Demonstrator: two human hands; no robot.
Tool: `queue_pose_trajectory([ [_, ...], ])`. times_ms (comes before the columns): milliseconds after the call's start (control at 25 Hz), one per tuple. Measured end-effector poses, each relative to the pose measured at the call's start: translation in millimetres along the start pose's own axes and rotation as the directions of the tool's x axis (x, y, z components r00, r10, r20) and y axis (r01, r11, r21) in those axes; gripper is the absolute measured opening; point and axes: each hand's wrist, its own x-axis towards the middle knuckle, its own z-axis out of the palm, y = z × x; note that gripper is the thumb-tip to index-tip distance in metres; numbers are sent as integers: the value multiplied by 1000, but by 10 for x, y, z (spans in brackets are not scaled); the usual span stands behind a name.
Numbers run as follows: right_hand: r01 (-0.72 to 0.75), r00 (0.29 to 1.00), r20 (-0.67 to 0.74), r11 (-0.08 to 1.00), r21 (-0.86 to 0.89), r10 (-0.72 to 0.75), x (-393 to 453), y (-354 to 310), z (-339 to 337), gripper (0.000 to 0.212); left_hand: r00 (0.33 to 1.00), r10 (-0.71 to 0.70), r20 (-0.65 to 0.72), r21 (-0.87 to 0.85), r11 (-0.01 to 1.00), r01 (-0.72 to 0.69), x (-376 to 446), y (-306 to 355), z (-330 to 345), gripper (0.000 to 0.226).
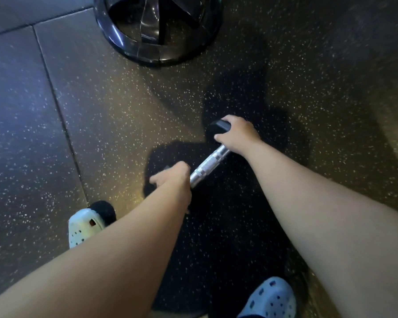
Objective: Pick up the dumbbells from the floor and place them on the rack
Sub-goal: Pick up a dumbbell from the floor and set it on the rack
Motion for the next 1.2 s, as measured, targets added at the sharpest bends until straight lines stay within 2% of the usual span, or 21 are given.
queue_pose_trajectory([
  [80, -76, 997, 1, 997, -1, 76, 70, 20, -3, 34, 981, -110, 157, 80, 992, 98, 47, -26, 66, 56],
  [120, -66, 998, 9, 997, -28, 66, 76, 22, 5, 34, 980, -100, 173, 95, 992, 84, 86, -48, 84, 48],
  [200, -29, 1000, -2, 999, -41, 29, 4, 31, -10, 40, 996, -13, 91, 64, 998, 7, 70, -70, 63, 35],
  [280, -20, 999, -49, 1000, 22, 22, -153, 78, -94, 45, 990, 140, -33, 78, 988, -137, -36, -69, 38, 29],
  [400, -20, 982, -183, 988, 151, 47, -462, 90, -424, 30, 926, 367, -84, 187, 919, -347, -455, 87, 6, 17],
  [480, -1, 954, -293, 975, 223, 68, -682, 12, -856, 27, 871, 491, -36, 232, 851, -470, -895, 267, 33, 18],
  [600, 59, 900, -427, 949, 309, 83, -1054, -162, -1679, 39, 781, 624, 44, 237, 753, -615, -1708, 568, 86, 13],
  [680, 89, 850, -518, 941, 326, 99, -1317, -272, -2233, 40, 715, 695, 81, 248, 681, -689, -2284, 764, 124, 11],
  [800, 156, 746, -654, 921, 358, 128, -1837, -478, -3228, 39, 594, 792, 142, 236, 555, -798, -3420, 1082, 144, 14],
  [920, 239, 614, -767, 881, 408, 188, -2488, -690, -4210, 44, 430, 877, 214, 184, 396, -900, -4646, 1316, 72, 12],
  [1040, 301, 499, -830, 849, 435, 248, -3268, -912, -5005, 48, 297, 923, 246, 147, 267, -952, -5822, 1336, -199, 15],
  [1200, 442, 425, -883, 805, 395, 200, -4447, -1218, -5931, 45, 196, 960, 200, 48, 190, -981, -7390, 1114, -747, 25],
])
